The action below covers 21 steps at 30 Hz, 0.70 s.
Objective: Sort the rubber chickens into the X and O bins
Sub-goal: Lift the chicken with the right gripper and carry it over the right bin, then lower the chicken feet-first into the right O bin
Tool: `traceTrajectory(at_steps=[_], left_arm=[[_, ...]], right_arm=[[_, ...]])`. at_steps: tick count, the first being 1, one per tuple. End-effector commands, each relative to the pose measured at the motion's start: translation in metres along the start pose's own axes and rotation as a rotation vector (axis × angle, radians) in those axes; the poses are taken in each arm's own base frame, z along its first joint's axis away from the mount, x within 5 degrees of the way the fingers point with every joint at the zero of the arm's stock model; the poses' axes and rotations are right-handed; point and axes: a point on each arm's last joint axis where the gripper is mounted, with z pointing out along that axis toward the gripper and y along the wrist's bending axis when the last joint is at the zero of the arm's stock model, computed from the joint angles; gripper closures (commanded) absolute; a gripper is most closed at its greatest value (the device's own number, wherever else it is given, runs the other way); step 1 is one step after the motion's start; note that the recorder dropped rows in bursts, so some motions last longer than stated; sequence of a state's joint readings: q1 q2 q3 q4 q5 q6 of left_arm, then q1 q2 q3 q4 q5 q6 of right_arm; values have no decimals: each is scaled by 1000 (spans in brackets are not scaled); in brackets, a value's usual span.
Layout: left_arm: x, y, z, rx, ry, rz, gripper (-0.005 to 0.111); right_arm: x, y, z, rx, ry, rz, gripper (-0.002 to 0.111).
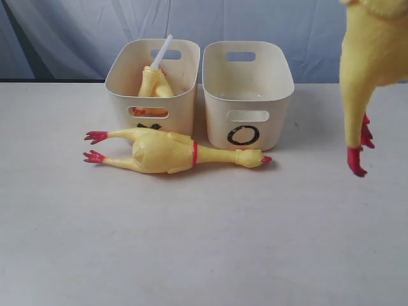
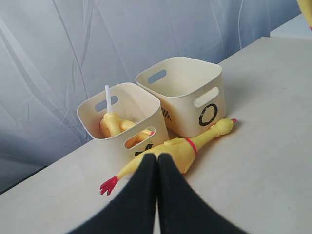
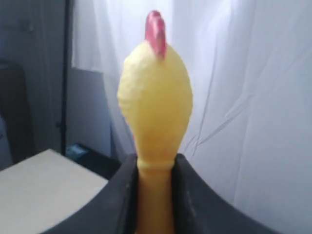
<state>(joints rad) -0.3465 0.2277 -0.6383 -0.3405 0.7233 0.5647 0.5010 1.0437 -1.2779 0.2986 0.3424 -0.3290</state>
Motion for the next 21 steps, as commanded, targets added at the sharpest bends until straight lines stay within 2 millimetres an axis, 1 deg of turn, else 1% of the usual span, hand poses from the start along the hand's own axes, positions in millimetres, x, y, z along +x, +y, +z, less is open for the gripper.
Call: traceTrajectory(at_steps=[1, 6, 8, 10, 14, 17, 21], left_arm=[[1, 0, 0, -10, -7, -4, 107], [1, 0, 0, -10, -7, -4, 107], [1, 0, 0, -10, -7, -4, 107], [1, 0, 0, -10, -7, -4, 107], [1, 0, 0, -10, -7, -4, 107], [1, 0, 0, -10, -7, -4, 107], [1, 0, 0, -10, -7, -4, 107]], right_arm=[[-10, -24, -4, 130, -118, 89, 109], [-12, -44, 4, 219, -207, 187, 109], [-10, -53, 11, 248, -249, 243, 109], [-8, -60, 20, 278, -281, 244, 109], [2, -74, 40, 323, -323, 295, 109], [10, -83, 54, 360, -376, 369, 109], [27, -96, 76, 414, -402, 441, 109]])
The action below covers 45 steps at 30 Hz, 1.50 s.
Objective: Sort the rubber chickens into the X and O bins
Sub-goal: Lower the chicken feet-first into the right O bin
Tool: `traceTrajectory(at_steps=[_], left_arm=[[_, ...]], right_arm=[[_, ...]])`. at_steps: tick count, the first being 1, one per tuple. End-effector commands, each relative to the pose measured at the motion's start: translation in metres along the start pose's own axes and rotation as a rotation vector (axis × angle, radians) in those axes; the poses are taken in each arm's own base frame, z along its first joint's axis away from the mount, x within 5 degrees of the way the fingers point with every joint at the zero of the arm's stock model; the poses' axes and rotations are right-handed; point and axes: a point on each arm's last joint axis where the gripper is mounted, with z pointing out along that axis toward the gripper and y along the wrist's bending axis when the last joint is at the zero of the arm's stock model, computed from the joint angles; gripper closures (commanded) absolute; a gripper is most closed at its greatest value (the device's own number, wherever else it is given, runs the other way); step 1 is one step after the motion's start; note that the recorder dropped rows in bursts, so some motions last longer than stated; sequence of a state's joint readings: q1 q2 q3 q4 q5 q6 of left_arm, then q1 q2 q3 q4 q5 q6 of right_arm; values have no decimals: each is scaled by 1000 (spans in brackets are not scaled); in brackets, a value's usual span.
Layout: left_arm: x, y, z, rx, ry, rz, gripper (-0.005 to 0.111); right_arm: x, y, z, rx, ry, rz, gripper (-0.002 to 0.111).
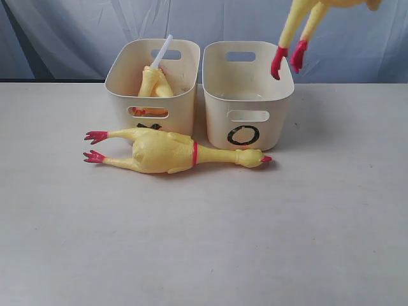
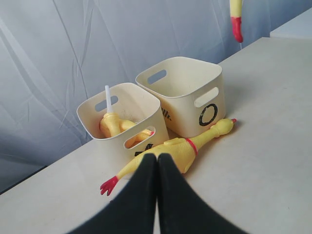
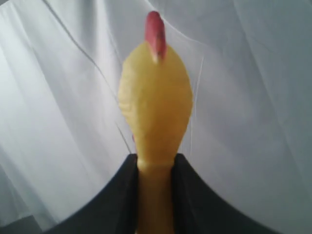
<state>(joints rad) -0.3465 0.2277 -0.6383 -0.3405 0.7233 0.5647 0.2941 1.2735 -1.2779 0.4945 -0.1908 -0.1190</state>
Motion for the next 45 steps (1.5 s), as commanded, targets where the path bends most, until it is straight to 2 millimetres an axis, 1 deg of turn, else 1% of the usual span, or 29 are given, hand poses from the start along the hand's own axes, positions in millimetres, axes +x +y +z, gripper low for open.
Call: traceTrajectory(at_steps=[1, 6, 8, 13, 18, 20, 26, 28, 34, 39, 45], left_arm=[[1, 0, 0, -10, -7, -4, 107], [1, 0, 0, -10, -7, -4, 107], [1, 0, 0, -10, -7, -4, 107], [1, 0, 0, -10, -7, -4, 107], [1, 0, 0, -10, -7, -4, 107], [1, 0, 0, -10, -7, -4, 107], [1, 0, 0, -10, -7, -4, 107], [1, 0, 0, -10, -7, -4, 107], [1, 0, 0, -10, -7, -4, 107], [1, 0, 0, -10, -7, -4, 107], [1, 0, 0, -10, -7, -4, 107]], right_arm=[[16, -15, 21, 78, -79, 75, 109], [42, -30, 42, 127, -136, 208, 109], [53, -35, 52, 130, -157, 233, 109], [80, -43, 76, 132, -142, 185, 109], [95, -46, 99, 132, -133, 178, 109], [102, -46, 108, 118, -125, 150, 109], [127, -49, 130, 95, -64, 91, 109], [135, -52, 135, 99, -47, 88, 109], [172, -64, 143, 116, 29, 57, 109], [200, -74, 147, 139, 71, 116, 109], [225, -83, 149, 162, 120, 130, 109]])
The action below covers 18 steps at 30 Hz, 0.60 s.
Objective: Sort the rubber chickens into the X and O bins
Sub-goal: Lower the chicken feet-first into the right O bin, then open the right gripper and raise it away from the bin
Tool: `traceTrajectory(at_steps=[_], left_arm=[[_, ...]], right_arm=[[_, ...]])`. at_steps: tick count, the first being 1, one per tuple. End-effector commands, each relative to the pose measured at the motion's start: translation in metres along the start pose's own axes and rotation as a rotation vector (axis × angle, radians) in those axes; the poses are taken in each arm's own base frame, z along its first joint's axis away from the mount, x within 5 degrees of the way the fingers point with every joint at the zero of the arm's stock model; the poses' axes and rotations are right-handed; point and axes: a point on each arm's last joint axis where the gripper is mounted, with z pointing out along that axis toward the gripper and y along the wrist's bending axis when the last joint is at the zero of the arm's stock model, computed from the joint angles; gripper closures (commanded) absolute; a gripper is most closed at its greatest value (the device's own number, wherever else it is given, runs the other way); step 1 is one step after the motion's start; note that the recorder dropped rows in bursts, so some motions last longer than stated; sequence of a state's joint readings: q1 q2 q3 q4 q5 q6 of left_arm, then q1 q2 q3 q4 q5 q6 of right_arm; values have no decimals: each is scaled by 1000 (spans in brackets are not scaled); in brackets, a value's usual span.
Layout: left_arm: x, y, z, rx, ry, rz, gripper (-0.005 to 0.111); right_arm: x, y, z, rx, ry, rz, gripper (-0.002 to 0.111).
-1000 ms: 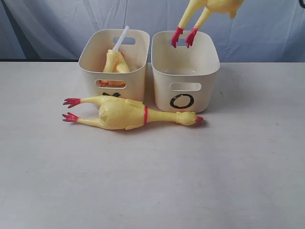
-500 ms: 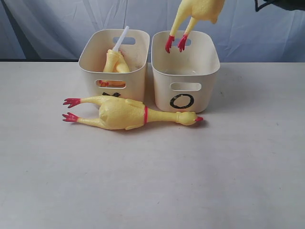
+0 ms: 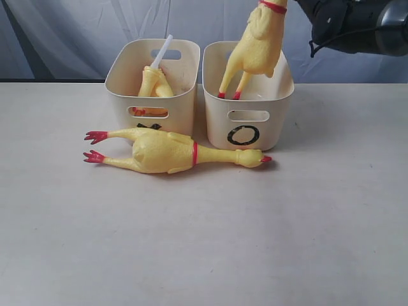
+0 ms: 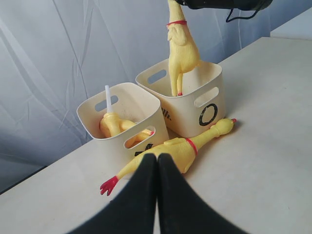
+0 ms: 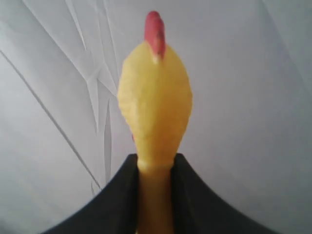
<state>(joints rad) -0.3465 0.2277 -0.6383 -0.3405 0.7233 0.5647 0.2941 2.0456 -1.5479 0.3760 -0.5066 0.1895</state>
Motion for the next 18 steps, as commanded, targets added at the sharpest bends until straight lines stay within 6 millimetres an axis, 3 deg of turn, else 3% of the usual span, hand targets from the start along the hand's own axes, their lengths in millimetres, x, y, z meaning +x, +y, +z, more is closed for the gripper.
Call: traceTrajectory(at_steps=[1, 7, 18], left_arm=[[1, 0, 0, -10, -7, -4, 107], [1, 0, 0, -10, -7, -4, 107], [1, 0, 0, -10, -7, -4, 107]], right_arm=[[5, -4, 5, 1, -11, 3, 109], [21, -12, 8, 20, 40, 10, 109], [30, -14, 7, 39, 127, 11, 109]])
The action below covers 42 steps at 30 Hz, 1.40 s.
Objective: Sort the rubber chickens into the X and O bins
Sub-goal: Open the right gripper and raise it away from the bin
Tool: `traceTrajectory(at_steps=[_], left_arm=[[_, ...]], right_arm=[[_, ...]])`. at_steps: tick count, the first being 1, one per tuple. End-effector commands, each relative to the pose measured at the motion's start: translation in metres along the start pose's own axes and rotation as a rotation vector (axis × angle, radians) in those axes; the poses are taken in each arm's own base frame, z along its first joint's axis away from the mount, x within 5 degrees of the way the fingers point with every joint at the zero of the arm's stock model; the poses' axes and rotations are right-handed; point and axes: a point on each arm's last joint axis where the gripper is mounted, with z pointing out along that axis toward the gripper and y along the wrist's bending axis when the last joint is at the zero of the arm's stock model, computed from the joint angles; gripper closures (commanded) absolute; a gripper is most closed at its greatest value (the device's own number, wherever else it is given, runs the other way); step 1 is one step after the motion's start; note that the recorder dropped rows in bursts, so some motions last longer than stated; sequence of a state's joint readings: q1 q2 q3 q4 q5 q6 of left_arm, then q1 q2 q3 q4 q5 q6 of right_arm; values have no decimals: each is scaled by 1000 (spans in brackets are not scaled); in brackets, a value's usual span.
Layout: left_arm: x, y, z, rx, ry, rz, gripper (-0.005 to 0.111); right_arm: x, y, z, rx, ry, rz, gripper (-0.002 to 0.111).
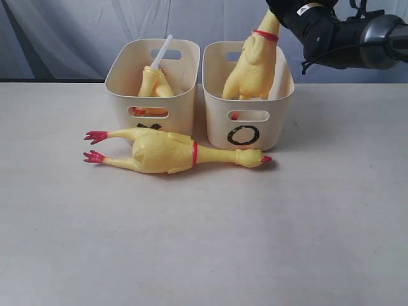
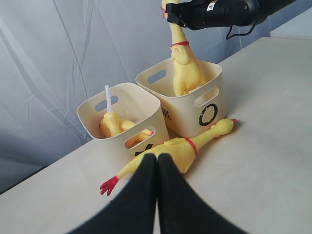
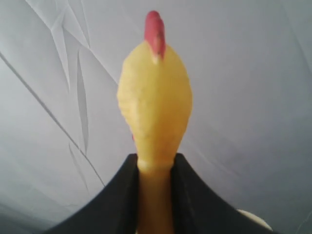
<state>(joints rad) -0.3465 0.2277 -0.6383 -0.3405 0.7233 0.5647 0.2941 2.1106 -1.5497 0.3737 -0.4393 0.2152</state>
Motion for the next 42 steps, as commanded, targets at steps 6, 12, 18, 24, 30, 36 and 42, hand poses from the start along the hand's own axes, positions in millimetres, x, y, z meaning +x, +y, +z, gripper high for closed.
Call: traceTrajectory(at_steps=[6, 12, 18, 24, 30, 36, 42], left_arm=[[1, 0, 0, -10, -7, -4, 107], [1, 0, 0, -10, -7, -4, 107], [1, 0, 0, -10, -7, -4, 107], [1, 0, 0, -10, -7, -4, 107], [1, 0, 0, -10, -7, -4, 107], [1, 0, 0, -10, -7, -4, 107], [1, 0, 0, -10, -7, -4, 107]], right_arm=[[0, 2, 0, -6, 52, -26, 109], [10, -3, 2, 12, 107, -27, 109], [18, -5, 4, 8, 133, -67, 109], [21, -7, 5, 12, 142, -70, 75], [21, -8, 5, 11, 136, -70, 67], [21, -8, 5, 10, 133, -70, 67], [21, -7, 5, 12, 143, -70, 67]])
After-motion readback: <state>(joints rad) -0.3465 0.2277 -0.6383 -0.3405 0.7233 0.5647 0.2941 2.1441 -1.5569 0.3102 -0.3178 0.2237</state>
